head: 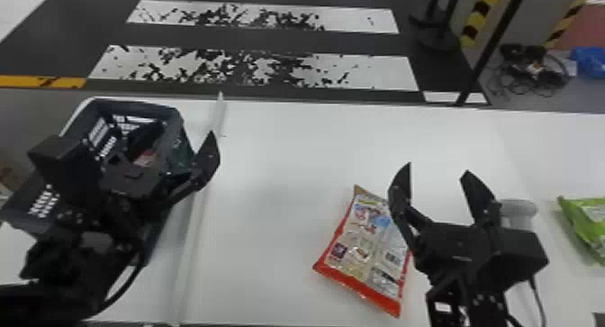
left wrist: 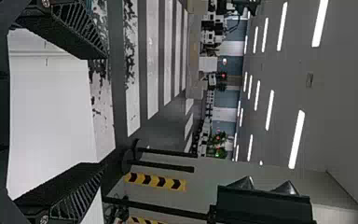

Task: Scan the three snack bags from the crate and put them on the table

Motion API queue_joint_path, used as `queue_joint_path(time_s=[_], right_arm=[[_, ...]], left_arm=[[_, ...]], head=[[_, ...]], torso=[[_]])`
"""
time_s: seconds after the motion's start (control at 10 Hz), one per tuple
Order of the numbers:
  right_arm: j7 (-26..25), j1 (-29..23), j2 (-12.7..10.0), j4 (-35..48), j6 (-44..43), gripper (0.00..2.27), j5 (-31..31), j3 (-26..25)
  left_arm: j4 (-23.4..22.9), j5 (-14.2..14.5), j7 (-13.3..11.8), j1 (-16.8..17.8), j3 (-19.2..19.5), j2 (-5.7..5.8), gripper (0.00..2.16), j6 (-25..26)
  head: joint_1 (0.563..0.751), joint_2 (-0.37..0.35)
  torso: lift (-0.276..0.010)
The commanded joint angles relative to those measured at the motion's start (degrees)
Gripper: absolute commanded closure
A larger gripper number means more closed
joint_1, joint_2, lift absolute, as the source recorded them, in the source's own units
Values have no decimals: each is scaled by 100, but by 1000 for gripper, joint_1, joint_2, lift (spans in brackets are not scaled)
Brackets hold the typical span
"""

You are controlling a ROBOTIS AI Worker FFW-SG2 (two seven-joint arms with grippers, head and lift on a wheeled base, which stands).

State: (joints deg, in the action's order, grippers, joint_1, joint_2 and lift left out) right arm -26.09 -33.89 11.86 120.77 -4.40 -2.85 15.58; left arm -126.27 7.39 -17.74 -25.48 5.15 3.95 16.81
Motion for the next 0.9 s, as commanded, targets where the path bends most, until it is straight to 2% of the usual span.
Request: queue_joint_path(time_s=[0.0,0.1,0.3,0.4,0.5,0.6,0.7,0.8], right_arm=[[-2,-188,27,148,173,140,39,148],[-11,-355,45,298,349,140,12,332],[-54,-469,106,254,577,134,12,833],[-37,-461,150,157,630,356,-93,1009],[121,-434,159,-10,683,1757,-242,1123],[376,-399,159,-177,876,2246,-471,1167],[640,-390,159,-362,858,2246,-726,1193],[640,-329,150,-564,770,2246,-770,1299]], left_arm=[[-3,-1,-19,-195,83,18,56,-190],[-3,-1,-54,-283,162,27,56,-173],[-21,61,-107,-406,302,123,60,-173],[-38,148,-168,-458,382,150,60,-155],[-38,175,-212,-476,417,150,60,-155],[-38,236,-230,-476,417,150,60,-138],[-30,263,-230,-450,417,150,60,-138],[-30,298,-230,-414,382,132,60,-85]], head=[[695,13],[695,25],[695,82],[695,124],[695,147],[695,186],[695,217],[695,247]], torso=[[-94],[-94],[-94],[-94],[-94],[-94],[-94],[-94]])
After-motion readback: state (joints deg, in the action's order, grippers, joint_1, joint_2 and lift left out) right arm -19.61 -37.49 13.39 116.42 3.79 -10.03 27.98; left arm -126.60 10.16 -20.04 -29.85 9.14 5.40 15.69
